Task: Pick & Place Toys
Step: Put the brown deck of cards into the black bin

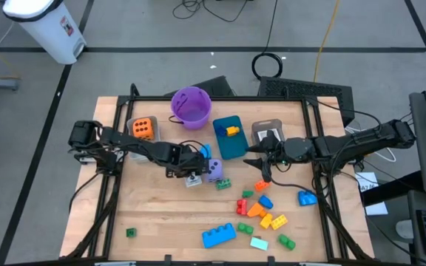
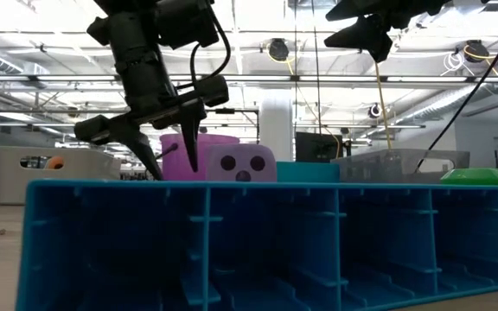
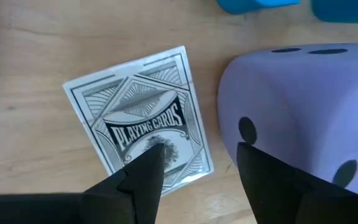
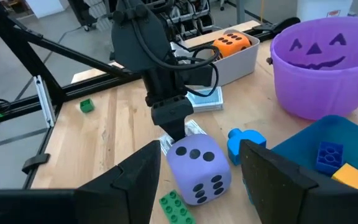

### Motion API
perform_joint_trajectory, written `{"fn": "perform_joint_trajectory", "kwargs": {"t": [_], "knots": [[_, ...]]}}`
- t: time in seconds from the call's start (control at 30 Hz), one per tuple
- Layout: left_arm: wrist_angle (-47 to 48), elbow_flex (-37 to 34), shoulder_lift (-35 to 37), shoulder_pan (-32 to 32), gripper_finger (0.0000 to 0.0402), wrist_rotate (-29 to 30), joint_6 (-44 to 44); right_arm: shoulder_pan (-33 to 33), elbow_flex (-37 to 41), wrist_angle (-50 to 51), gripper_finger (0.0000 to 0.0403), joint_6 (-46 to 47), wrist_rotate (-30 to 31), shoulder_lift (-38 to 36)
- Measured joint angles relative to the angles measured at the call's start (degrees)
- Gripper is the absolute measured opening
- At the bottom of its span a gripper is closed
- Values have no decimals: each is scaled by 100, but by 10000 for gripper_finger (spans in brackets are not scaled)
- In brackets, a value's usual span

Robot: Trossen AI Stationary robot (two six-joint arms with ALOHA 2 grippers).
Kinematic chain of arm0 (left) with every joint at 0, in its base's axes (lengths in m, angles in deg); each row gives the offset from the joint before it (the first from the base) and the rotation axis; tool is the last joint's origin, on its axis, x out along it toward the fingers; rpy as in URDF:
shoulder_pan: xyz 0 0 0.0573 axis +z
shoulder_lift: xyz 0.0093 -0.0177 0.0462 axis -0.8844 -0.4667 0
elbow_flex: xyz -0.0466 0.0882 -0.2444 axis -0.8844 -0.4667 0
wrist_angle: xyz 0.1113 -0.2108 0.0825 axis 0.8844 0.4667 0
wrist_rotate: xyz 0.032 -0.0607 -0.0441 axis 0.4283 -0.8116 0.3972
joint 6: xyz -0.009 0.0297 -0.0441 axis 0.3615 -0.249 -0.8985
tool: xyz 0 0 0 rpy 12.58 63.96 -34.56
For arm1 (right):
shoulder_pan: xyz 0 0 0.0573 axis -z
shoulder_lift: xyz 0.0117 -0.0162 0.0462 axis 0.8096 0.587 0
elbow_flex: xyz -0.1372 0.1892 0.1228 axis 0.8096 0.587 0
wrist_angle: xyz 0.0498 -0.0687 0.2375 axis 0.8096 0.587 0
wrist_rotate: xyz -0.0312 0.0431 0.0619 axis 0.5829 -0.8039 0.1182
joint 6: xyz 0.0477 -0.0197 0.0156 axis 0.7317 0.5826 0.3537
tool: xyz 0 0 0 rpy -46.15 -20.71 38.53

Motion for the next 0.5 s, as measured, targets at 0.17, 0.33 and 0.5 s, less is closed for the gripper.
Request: {"fn": "perform_joint_trajectory", "kwargs": {"t": [0.17,0.33,0.5], "knots": [[0,0,0,51,209,1,-45,0,0,2,210,-14,-2,0],[20,0,0,118,209,-45,-44,0,0,5,210,-14,-3,0],[325,0,0,191,209,-208,-21,0,-2,7,210,-14,-4,0]]}}
